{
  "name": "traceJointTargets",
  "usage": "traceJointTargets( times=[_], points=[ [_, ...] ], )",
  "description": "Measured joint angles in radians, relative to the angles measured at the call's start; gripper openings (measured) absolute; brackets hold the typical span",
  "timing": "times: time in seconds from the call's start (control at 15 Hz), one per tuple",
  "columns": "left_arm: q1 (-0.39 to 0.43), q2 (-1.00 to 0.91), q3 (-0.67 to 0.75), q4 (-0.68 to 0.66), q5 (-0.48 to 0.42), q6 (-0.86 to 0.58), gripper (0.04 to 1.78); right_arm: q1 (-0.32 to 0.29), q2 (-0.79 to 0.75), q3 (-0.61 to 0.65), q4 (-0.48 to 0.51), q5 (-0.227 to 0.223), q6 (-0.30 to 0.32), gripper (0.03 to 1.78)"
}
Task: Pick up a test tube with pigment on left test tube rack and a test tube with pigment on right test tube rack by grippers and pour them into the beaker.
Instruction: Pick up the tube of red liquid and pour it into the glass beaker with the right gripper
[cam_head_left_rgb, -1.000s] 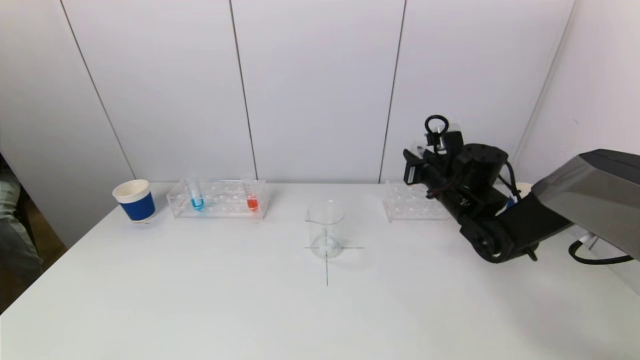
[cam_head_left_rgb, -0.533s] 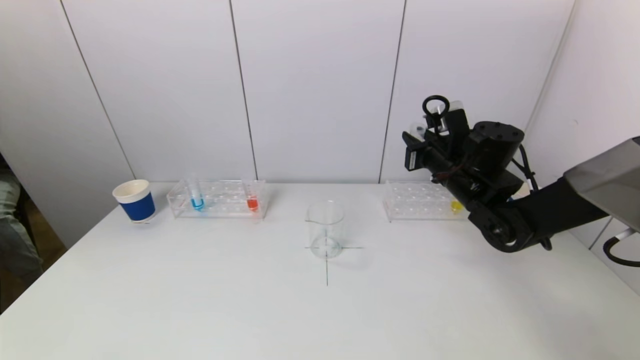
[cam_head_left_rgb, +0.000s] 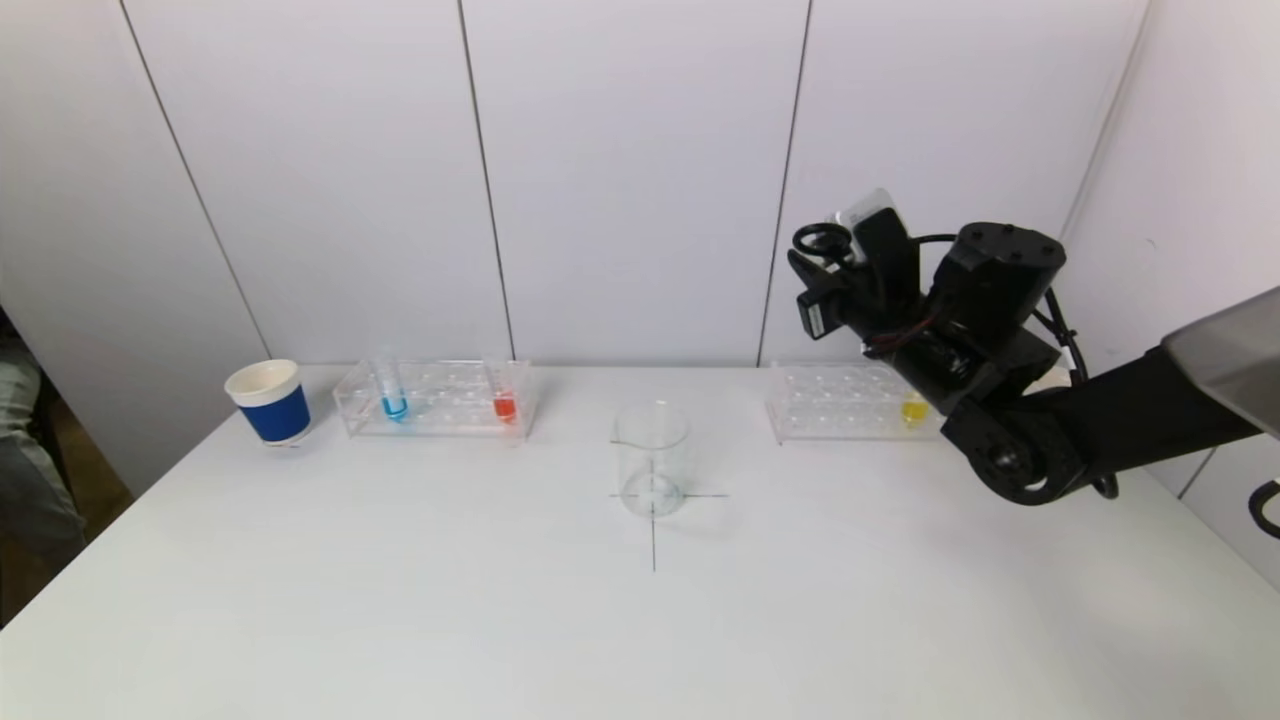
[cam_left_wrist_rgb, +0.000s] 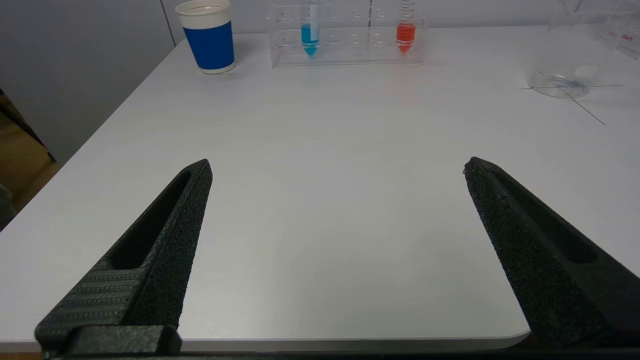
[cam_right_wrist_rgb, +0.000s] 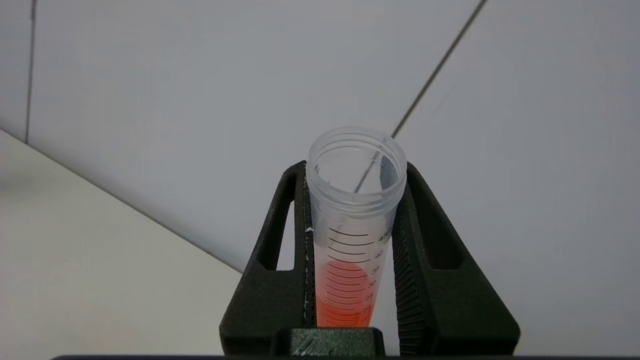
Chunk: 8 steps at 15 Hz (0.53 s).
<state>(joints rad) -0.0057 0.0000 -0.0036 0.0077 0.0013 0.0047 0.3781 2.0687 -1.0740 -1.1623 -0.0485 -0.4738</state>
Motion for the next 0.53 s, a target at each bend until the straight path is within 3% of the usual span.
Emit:
traceJointTargets(
  times=[0.27, 0.53],
  points=[
    [0.0, 0.0, 0.0, 0.0, 0.0, 0.0, 1.76, 0.049, -0.004, -0.003, 0.009, 0.031, -0.083, 0.49],
    [0.0, 0.0, 0.0, 0.0, 0.0, 0.0, 1.76, 0.072, 0.01, -0.006, 0.004, 0.104, -0.171, 0.49]
  ],
)
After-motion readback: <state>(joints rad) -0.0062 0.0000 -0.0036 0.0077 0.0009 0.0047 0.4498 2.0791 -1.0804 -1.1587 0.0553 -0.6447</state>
